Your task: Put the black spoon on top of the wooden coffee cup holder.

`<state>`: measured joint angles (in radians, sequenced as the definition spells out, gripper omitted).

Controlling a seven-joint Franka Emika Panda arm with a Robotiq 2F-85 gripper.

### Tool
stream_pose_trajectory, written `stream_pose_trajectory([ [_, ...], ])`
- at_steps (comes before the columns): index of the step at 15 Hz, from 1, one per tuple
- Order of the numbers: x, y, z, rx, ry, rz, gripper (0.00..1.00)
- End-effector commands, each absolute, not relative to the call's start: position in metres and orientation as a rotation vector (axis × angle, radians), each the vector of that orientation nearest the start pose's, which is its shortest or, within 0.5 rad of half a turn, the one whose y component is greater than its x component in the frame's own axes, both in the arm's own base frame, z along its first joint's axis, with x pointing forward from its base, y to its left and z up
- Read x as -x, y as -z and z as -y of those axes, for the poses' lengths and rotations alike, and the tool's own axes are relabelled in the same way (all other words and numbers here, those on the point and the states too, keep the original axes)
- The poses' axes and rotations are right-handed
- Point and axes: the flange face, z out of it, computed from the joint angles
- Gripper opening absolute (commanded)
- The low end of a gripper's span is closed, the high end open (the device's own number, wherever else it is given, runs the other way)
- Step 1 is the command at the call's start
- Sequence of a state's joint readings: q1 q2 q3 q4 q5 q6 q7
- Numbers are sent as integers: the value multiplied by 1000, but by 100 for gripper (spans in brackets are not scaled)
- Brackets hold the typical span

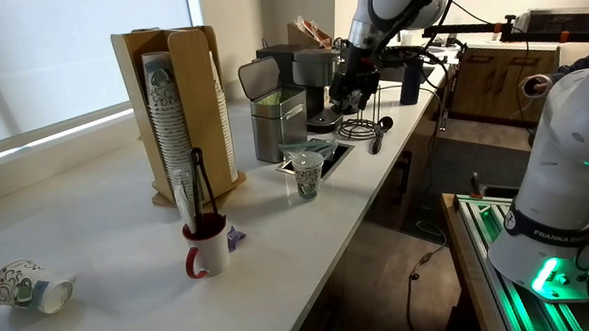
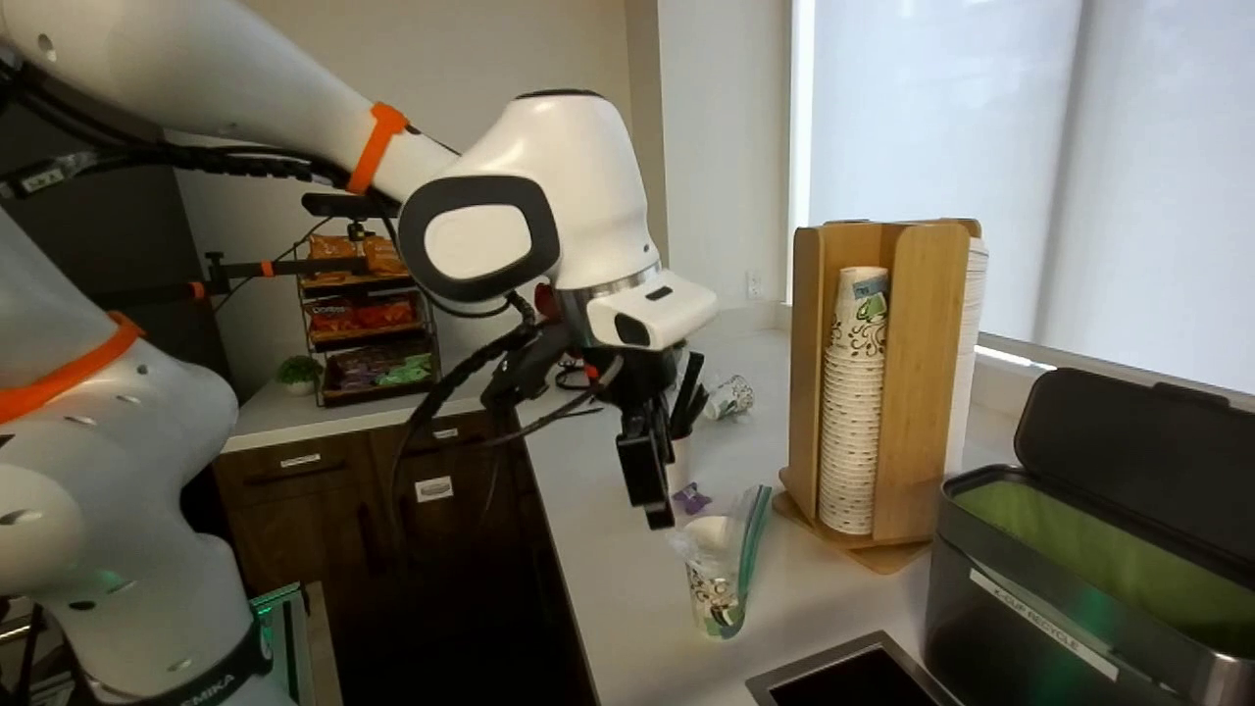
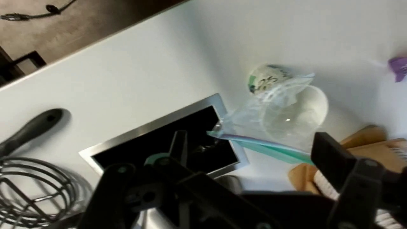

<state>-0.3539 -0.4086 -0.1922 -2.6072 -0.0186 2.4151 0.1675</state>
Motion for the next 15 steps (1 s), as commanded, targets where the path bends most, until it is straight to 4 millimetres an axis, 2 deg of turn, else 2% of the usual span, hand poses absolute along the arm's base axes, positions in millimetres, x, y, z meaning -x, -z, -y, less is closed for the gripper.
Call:
stream_pose_trajectory([
  [1,-328,-378,262,2849,309,-1350,100],
  [3,-303,-368,293,2788,281,-1514,100],
  [4,-298,-365,305,2745,230,-1590,100],
  [5,-297,-364,304,2689,157,-1636,100],
  [6,-299,-369,300,2756,239,-1531,100],
  [8,-293,-365,306,2718,199,-1591,100],
  [13,-295,-364,304,2706,192,-1612,100],
  [15,-298,-359,316,2634,248,-1739,100],
])
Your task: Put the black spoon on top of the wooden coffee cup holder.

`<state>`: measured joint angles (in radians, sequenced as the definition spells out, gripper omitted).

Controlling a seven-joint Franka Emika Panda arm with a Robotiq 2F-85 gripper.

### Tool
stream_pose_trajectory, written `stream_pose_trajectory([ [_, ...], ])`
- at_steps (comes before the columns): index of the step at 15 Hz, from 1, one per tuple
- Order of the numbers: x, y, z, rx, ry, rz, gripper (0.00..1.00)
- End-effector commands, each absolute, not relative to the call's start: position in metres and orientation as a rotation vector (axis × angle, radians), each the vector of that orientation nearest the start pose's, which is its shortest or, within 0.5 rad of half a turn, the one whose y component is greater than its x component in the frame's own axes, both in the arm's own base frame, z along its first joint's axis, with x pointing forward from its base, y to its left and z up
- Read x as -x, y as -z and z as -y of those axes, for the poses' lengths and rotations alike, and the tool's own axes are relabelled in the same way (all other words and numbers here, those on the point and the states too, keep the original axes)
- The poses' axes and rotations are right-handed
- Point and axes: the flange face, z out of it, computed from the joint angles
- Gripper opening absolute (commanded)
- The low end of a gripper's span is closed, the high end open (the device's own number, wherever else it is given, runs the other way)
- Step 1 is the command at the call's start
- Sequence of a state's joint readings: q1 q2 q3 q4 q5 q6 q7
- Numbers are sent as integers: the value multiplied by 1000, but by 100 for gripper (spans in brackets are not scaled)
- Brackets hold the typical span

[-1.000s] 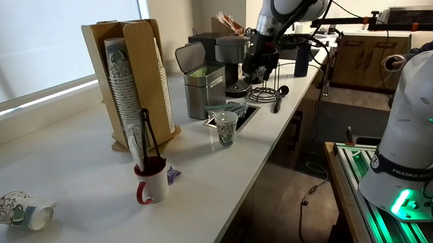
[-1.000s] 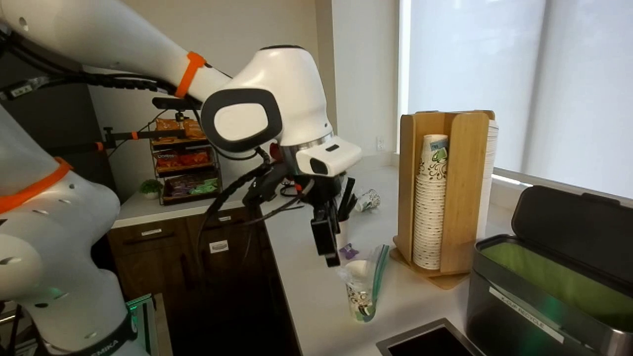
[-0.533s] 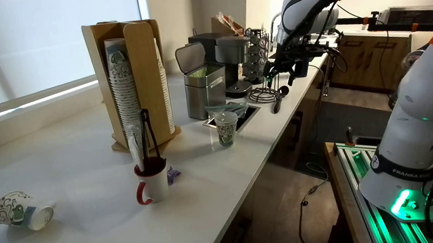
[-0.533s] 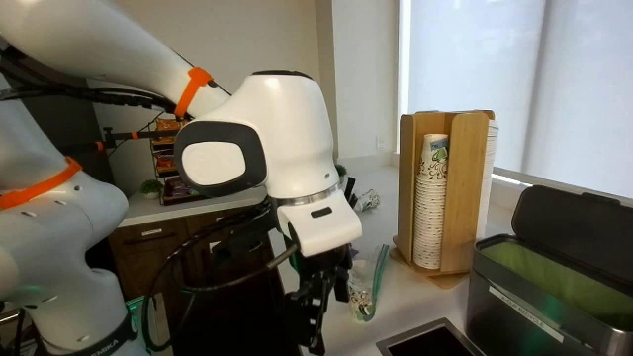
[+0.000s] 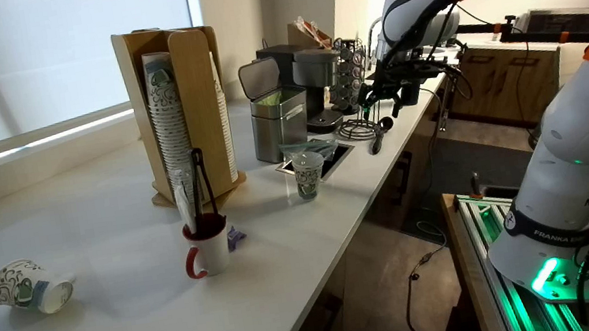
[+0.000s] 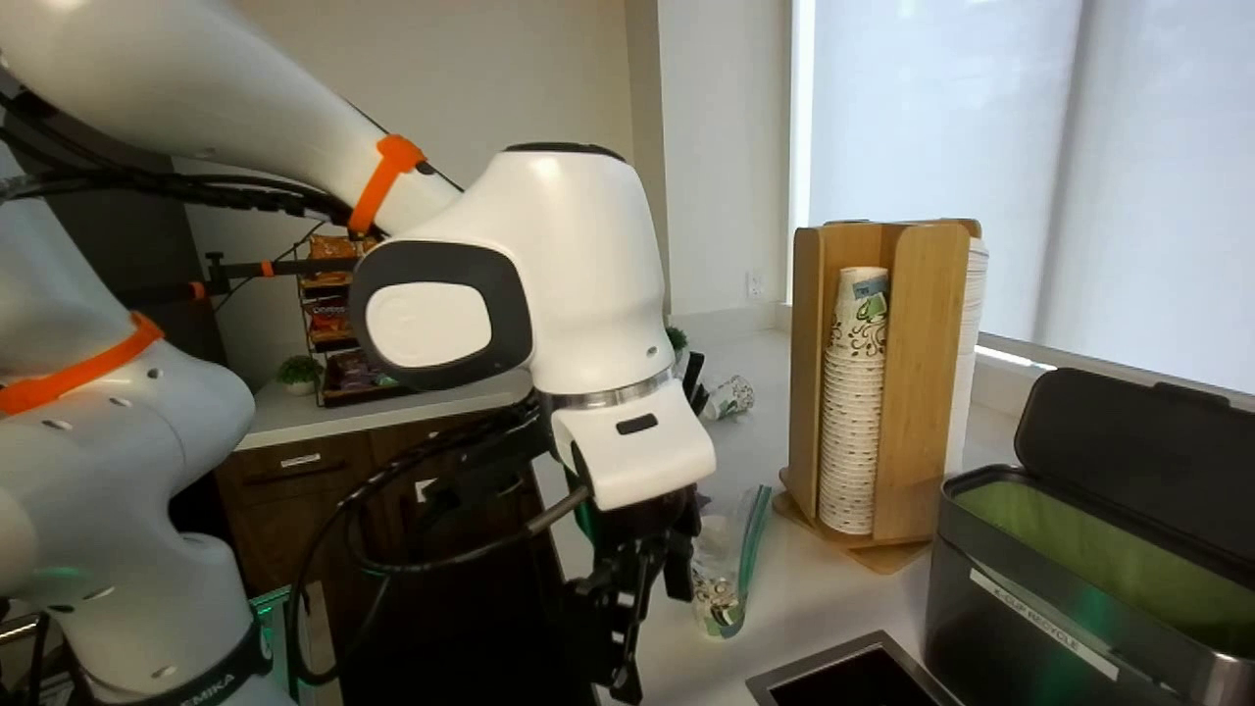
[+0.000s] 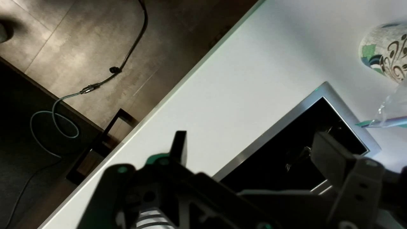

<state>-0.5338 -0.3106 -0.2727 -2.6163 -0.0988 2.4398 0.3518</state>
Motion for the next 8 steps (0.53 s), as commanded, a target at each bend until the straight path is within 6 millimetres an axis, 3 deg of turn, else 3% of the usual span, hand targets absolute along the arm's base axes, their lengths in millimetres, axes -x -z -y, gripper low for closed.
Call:
stream_pose_trajectory([
  [1,-297,-355,327,2580,254,-1812,100],
  [4,-288,-335,364,2436,279,-2024,100],
  [8,-273,-287,415,2278,290,-2274,100],
])
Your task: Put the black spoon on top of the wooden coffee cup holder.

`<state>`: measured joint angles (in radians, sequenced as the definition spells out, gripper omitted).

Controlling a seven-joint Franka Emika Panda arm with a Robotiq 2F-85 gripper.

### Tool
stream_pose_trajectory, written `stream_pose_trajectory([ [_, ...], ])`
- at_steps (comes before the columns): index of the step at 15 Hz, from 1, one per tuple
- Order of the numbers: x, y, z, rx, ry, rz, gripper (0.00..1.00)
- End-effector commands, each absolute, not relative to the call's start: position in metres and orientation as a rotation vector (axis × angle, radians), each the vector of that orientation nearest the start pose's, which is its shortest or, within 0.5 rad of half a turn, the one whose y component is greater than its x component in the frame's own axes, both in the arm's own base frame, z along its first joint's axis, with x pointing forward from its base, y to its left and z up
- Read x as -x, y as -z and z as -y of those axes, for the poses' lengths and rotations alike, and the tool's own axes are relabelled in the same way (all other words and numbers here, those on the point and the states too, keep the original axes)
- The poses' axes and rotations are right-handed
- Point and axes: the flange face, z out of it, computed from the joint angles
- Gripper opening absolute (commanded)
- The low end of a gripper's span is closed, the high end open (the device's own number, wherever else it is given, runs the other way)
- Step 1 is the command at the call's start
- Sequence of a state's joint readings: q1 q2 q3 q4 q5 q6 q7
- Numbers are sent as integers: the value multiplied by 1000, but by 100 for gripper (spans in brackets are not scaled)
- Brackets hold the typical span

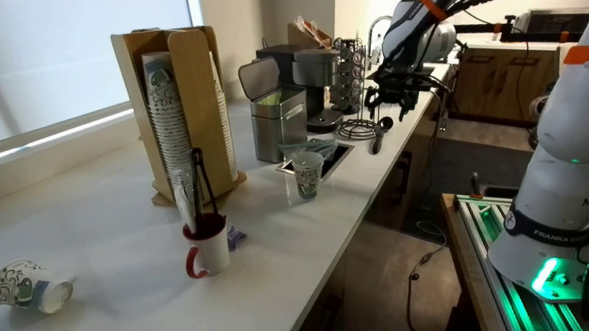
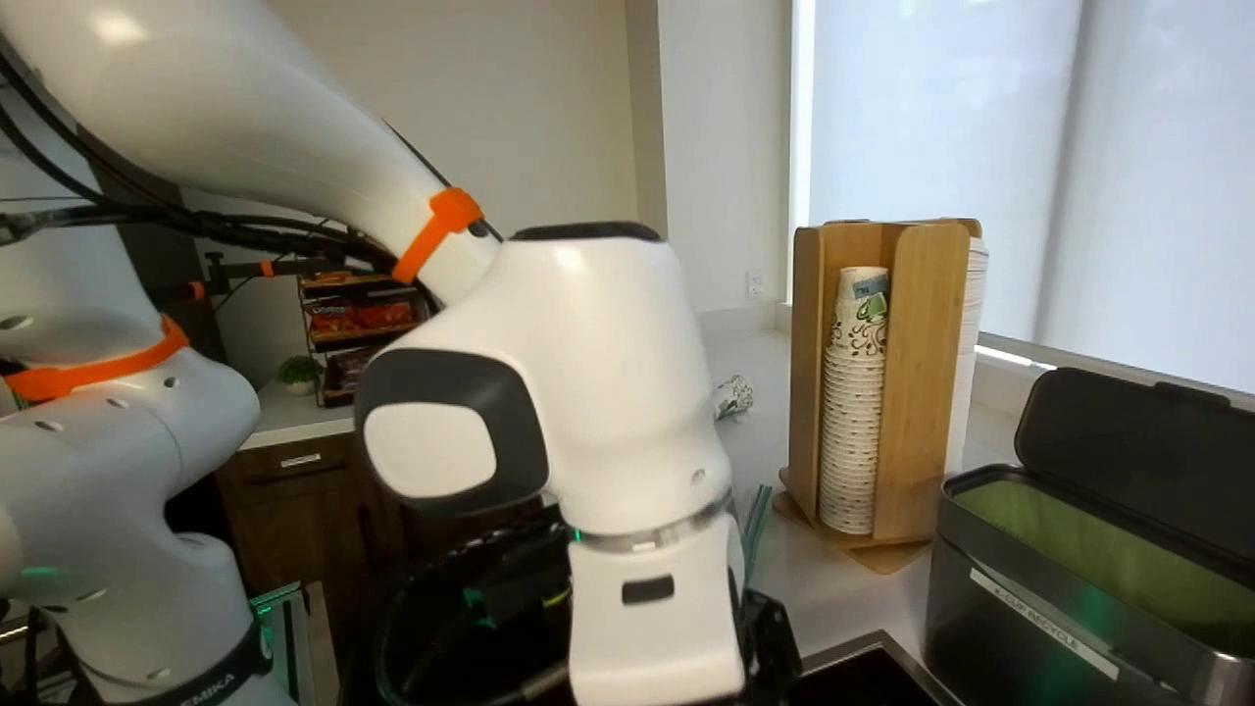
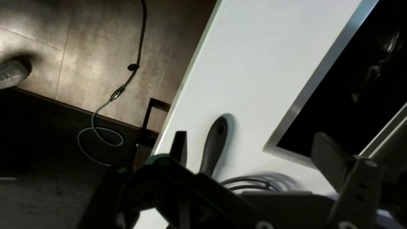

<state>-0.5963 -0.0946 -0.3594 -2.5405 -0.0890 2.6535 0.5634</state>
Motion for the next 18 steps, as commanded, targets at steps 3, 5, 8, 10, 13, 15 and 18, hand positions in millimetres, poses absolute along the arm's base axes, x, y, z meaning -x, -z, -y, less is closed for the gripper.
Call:
stream_pose_trajectory([
  [3,-272,-255,444,2315,294,-2336,100],
  [5,-274,-242,462,2360,301,-2357,100],
  [8,-271,-244,455,2358,254,-2319,100],
  [10,-280,-247,457,2363,238,-2297,100],
  [13,-283,-247,457,2357,257,-2304,100],
  [15,-285,-244,456,2346,268,-2311,100],
  [18,-286,-247,456,2342,249,-2308,100],
])
